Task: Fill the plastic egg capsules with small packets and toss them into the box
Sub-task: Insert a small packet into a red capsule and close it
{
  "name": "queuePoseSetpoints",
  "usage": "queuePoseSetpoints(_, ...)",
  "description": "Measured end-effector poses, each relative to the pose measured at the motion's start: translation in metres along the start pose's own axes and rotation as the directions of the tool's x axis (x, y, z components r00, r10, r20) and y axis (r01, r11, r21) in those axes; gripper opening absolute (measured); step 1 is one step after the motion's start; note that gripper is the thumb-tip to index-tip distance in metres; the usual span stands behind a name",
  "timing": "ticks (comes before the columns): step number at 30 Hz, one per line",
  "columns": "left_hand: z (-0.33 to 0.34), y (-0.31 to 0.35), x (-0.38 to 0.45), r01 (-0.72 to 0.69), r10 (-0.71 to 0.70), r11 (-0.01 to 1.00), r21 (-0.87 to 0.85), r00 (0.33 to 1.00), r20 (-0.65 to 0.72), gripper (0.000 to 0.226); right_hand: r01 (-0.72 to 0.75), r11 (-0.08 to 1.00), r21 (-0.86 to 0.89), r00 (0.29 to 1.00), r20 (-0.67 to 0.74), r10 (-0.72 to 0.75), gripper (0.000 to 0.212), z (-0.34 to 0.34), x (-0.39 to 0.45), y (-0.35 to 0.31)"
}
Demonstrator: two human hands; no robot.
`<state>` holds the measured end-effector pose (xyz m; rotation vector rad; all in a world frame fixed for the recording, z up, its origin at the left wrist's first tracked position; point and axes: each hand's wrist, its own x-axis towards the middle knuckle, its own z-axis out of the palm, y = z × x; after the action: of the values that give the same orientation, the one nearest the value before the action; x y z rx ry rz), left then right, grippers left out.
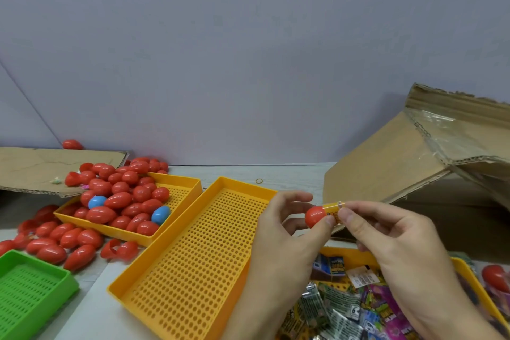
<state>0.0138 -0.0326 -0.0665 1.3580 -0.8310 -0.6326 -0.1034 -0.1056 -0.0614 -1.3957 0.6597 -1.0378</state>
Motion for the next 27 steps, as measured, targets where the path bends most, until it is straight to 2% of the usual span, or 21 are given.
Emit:
queuePoseSetpoints(6,0.001,0.002,0.0,-0.027,0.027,1.0,0.004,0.999,-0.019,0.029,-0.001,1.0,-0.013,1.0,0.015,0.001,0.024,-0.001,0.0,0.0)
queuePoseSetpoints(17,0.002,0.004,-0.001,-0.073,0.072,0.997,0.01,0.996,0.045,0.035,-0.038,0.999,-0.009,0.999,-0.02,0.038,0.024,-0.001,0.001,-0.002)
queuePoseSetpoints(22,0.003,0.006,-0.003,-0.027,0.027,1.0,0.008,0.996,0.087,0.03,-0.052,0.998,0.019,0.998,-0.017,0.053,0.023,-0.003,0.003,0.003)
queuePoseSetpoints(27,0.002,0.006,-0.002,-0.095,0.094,0.995,0.018,0.993,0.07,0.019,-0.065,0.995,0.075,0.998,-0.008,0.066,0.025,-0.006,0.004,0.008)
